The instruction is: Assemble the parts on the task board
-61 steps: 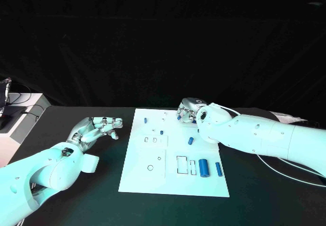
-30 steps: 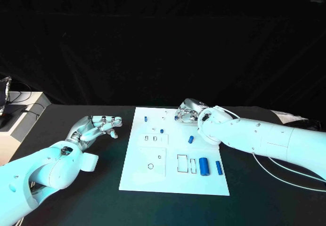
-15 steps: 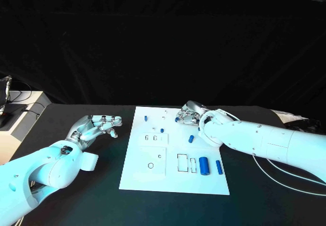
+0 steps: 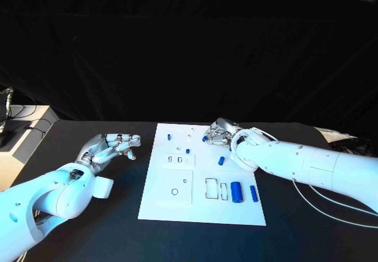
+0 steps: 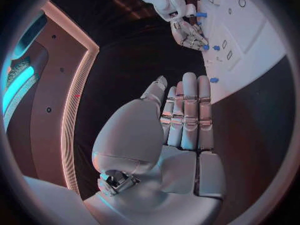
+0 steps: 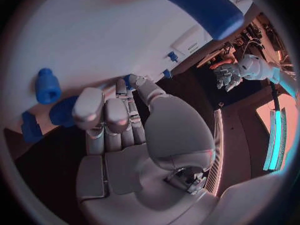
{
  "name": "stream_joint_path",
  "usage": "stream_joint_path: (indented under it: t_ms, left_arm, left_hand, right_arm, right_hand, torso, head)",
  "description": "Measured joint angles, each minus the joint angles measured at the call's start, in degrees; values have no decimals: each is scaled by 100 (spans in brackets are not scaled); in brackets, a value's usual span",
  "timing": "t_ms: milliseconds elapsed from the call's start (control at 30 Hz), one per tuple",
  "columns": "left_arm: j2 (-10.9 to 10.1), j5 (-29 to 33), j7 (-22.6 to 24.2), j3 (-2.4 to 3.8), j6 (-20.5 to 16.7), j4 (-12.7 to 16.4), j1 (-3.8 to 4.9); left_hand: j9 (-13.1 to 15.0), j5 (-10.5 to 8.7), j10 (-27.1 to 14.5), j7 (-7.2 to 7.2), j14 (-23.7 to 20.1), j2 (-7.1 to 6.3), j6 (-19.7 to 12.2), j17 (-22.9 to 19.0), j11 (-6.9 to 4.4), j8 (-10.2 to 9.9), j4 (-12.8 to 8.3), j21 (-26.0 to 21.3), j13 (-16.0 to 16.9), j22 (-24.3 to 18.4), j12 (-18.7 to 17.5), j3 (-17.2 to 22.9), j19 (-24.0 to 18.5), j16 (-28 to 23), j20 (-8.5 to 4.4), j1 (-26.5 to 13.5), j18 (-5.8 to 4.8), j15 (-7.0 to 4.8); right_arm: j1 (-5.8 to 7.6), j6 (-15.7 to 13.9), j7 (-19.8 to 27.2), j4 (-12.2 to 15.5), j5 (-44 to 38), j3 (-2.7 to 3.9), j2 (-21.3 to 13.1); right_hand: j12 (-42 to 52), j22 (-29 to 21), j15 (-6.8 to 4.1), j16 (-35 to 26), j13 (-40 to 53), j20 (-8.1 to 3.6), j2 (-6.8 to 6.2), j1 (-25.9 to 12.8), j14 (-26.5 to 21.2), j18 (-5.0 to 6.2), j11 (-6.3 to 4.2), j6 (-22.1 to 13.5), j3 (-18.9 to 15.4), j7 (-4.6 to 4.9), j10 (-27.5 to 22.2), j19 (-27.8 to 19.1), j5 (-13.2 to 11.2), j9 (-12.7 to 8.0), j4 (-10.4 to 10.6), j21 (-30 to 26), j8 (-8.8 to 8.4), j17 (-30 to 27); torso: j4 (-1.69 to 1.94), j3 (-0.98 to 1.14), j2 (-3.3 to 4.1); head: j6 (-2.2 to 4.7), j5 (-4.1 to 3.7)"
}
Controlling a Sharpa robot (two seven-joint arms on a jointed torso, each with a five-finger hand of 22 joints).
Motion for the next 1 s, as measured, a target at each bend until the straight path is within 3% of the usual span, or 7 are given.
stream_joint_path:
  t_ms: [133,333,633,767,900,967,1000]
  left_arm:
    - [0,0,-3,0,0,-2,-2]
    - [0,0,-6,0,1,-5,-5]
    - [-1,0,-13,0,6,-11,-8]
    - [-1,0,-16,0,9,-14,-10]
    - [0,0,-21,0,13,-20,-11]
    - [2,0,-23,0,16,-24,-11]
    - [3,0,-24,0,17,-26,-12]
  left_hand:
    - [0,0,0,0,0,0,0,0,0,0,0,0,0,0,0,0,0,0,0,0,0,0]
    - [0,0,0,0,0,0,0,0,0,0,0,0,0,0,0,0,0,0,0,0,0,0]
    - [0,0,0,0,0,0,0,0,0,0,0,0,0,1,0,0,0,0,0,0,0,0]
    - [0,0,0,0,0,0,0,0,0,0,0,0,0,1,0,0,0,0,0,0,0,0]
    - [0,0,-21,0,0,0,0,1,-21,0,0,0,0,1,0,0,0,0,0,0,0,0]
    - [0,0,-21,0,0,0,0,1,-21,0,0,0,0,1,0,0,0,0,0,0,0,0]
    - [0,0,-21,0,0,0,0,1,-21,0,0,0,0,-1,0,0,0,0,0,0,0,0]
  right_arm:
    - [-8,-24,1,30,-80,-3,-9]
    - [-13,-80,1,75,-201,-4,-32]
    - [-16,-207,-48,137,-506,-4,-44]
    - [-17,-286,-121,156,-700,-4,-38]
    - [-17,-364,-200,169,-871,-3,-30]
    - [-17,-395,-238,173,-945,-3,-22]
    - [-17,-407,-253,173,-974,-3,-17]
  right_hand:
    - [0,0,40,-96,0,31,-79,18,-43,81,29,-182,-144,15,-134,11,0,0,48,-204,0,-128]
    - [0,0,40,-155,-1,32,-164,103,-43,90,40,-231,-512,6,-164,10,106,0,194,-428,0,-305]
    - [0,-1,40,-155,14,42,-155,186,-43,110,49,-216,-763,-5,-173,0,106,0,354,-483,0,-393]
    - [176,-1,27,-121,78,42,-124,216,-37,126,-72,-129,-773,-49,41,0,101,0,353,-463,0,-384]
    - [725,-2,-108,-65,491,6,-94,306,-19,170,-199,-30,-977,-103,242,-34,80,0,338,-328,0,-304]
    - [1809,-2,-147,-65,1514,-17,-26,373,-22,168,-302,-8,-1178,-116,-106,-53,80,-4,326,-297,-14,-259]
    - [2478,-2,-170,-65,2149,-84,-15,384,-18,155,-289,-41,-1241,-144,-443,-47,80,-7,321,-278,-20,-246]
  torso:
    - [1,-3,0]
    - [1,-4,-2]
    - [3,-7,-3]
    - [7,-8,-3]
    - [7,-9,-3]
    - [7,-10,-2]
    - [7,-10,-2]
  head:
    - [0,0]
    - [4,7]
    - [17,15]
    - [8,21]
    - [4,29]
    - [1,30]
    - [-2,33]
